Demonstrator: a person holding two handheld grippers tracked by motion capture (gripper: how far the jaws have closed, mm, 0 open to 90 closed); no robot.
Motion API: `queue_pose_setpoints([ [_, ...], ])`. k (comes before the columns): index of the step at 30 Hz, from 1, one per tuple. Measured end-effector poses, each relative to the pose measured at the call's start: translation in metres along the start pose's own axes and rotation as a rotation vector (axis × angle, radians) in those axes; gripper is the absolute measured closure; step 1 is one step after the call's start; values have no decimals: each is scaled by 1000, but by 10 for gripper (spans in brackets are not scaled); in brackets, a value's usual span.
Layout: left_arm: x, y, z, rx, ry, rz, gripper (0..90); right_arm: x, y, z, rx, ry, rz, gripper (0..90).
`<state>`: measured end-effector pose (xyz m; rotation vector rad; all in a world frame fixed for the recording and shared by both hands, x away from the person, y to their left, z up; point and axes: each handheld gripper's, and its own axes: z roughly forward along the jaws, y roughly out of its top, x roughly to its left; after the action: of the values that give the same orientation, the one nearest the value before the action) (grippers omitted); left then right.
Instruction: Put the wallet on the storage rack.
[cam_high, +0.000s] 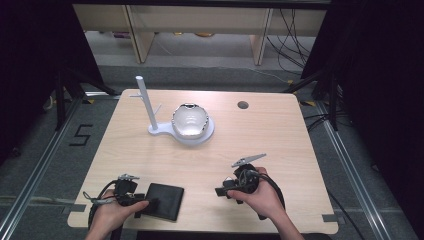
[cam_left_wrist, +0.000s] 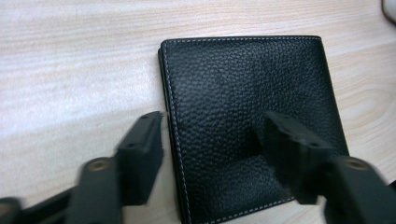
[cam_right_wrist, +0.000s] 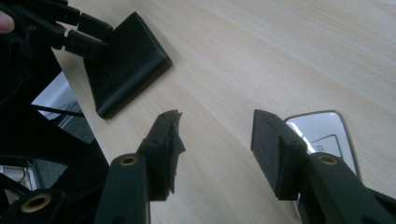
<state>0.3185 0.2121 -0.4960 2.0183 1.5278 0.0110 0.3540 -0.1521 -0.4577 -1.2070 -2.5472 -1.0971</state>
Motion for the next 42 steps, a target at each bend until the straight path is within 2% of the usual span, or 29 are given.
queue_pose_setpoints([
  [1,0,0,0,0,0,0,457,1,0,1,3,3,-3,526],
  [2,1,5,0,28,14,28,491,2,0,3,6,8,1,525],
  [4,0,8,0,54,20,21,527,2,0,5,13,13,-13,524],
  [6,2,9,0,54,17,27,563,3,0,6,16,8,-13,524],
  [7,3,8,0,46,10,16,563,3,0,7,20,14,-18,524],
  [9,13,4,-2,14,-23,0,631,7,1,14,32,35,-5,524],
  [10,13,4,-2,14,-23,0,649,7,1,14,32,35,-5,524],
  [11,14,-1,-3,-26,-26,-1,668,10,2,20,42,50,-23,525],
  [12,14,-1,-3,-26,-26,-1,683,10,2,20,42,50,-23,525],
  [13,15,-4,-4,-42,-23,19,695,15,4,27,83,44,0,526],
  [15,15,-5,-5,-51,-23,29,724,17,6,33,94,53,-6,527],
  [16,15,-7,-4,-74,-24,17,735,18,6,37,90,68,-20,528],
  [17,16,-8,-6,-72,-26,34,747,20,7,40,100,73,-12,529],
  [18,16,-8,-6,-72,-26,34,762,20,7,40,100,73,-12,529],
  [20,18,-10,-7,-89,-37,39,778,25,8,50,112,112,-21,532],
  [21,19,-11,-6,-103,-43,23,783,25,8,53,113,120,-24,532],
  [23,20,-12,-6,-112,-50,22,790,26,9,57,126,121,-15,533],
  [24,22,-14,-6,-130,-65,0,797,28,10,64,133,148,-21,533],
  [28,27,-17,-7,-144,-96,-8,807,30,12,72,145,179,-4,533],
  [29,27,-18,-6,-173,-115,-53,812,31,13,77,140,185,-12,532],
  [32,33,-21,-6,-195,-181,-108,821,33,16,80,140,205,-6,531],
  [33,33,-21,-6,-195,-181,-108,824,33,16,81,132,205,-8,531],
  [34,35,-23,-6,-214,-204,-122,825,34,17,81,139,204,13,531],
  [35,35,-23,-6,-214,-204,-122,826,34,17,81,139,204,13,531],
  [36,38,-24,-8,-213,-221,-116,828,31,17,83,124,217,-1,531],
  [37,39,-27,-6,-231,-261,-153,829,31,17,83,125,214,16,530],
  [38,39,-27,-6,-231,-261,-153,831,31,17,84,127,226,33,529],
  [40,40,-29,-5,-248,-286,-175,833,30,16,86,137,234,59,526],
  [42,40,-33,-2,-282,-320,-220,835,28,14,89,127,242,65,522],
])
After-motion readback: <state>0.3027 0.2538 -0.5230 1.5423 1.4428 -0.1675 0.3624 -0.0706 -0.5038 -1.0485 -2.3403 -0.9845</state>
